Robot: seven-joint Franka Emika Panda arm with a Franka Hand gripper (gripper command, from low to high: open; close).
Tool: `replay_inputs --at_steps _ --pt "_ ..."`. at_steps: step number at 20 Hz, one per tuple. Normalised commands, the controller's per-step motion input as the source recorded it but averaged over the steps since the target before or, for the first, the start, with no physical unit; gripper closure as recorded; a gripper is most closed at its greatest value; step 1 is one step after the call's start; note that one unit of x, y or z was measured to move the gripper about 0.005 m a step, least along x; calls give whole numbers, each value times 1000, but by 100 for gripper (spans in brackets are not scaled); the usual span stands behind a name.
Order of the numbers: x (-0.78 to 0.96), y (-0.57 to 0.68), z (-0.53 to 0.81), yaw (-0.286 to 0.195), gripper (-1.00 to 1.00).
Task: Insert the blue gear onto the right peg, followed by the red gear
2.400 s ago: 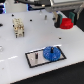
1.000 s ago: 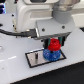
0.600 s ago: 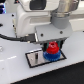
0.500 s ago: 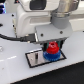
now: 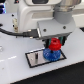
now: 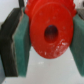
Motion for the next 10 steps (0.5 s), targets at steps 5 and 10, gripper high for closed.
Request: replay_inputs --at_steps 5,10 --pt "184 -77 -41 0 100" --pt "251 -113 -77 0 100"
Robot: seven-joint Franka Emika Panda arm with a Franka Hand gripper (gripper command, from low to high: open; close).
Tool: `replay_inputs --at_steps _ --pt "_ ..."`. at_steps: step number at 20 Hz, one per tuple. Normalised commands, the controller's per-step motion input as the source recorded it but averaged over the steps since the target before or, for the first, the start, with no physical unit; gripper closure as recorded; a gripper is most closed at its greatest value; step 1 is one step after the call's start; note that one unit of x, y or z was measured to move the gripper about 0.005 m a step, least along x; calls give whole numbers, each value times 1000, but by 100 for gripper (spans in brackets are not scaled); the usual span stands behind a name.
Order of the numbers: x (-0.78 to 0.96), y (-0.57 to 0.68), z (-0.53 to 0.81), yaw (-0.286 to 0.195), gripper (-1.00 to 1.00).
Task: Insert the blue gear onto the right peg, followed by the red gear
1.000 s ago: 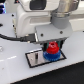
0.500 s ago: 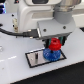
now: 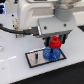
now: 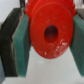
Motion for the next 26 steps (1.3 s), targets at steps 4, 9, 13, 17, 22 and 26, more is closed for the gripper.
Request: replay_inputs --at_steps 4,9,13,17,22,26 --pt "263 -78 -89 0 100" --pt "239 -103 -223 0 100" --pt "152 -86 -97 0 100" --pt "114 -69 88 0 100" --pt "50 -35 -59 0 -100" --pt "-5 24 173 0 -100"
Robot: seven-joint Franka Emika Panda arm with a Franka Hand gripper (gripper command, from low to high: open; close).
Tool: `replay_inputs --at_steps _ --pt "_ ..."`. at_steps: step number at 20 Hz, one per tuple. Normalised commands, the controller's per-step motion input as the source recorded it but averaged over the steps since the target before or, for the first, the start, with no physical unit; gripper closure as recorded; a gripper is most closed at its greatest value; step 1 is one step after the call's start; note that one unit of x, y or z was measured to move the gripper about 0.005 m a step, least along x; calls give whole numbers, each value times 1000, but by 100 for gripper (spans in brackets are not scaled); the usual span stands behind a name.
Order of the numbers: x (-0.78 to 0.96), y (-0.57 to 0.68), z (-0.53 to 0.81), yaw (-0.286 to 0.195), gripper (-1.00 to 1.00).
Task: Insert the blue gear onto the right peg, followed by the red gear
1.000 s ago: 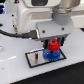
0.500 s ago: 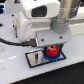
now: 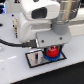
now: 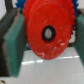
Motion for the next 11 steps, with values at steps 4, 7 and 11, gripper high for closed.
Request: replay_inputs --at_steps 4,7,11 --pt "-3 69 500 0 -100" --pt "-7 55 710 0 -100" --pt "8 26 454 0 -100"
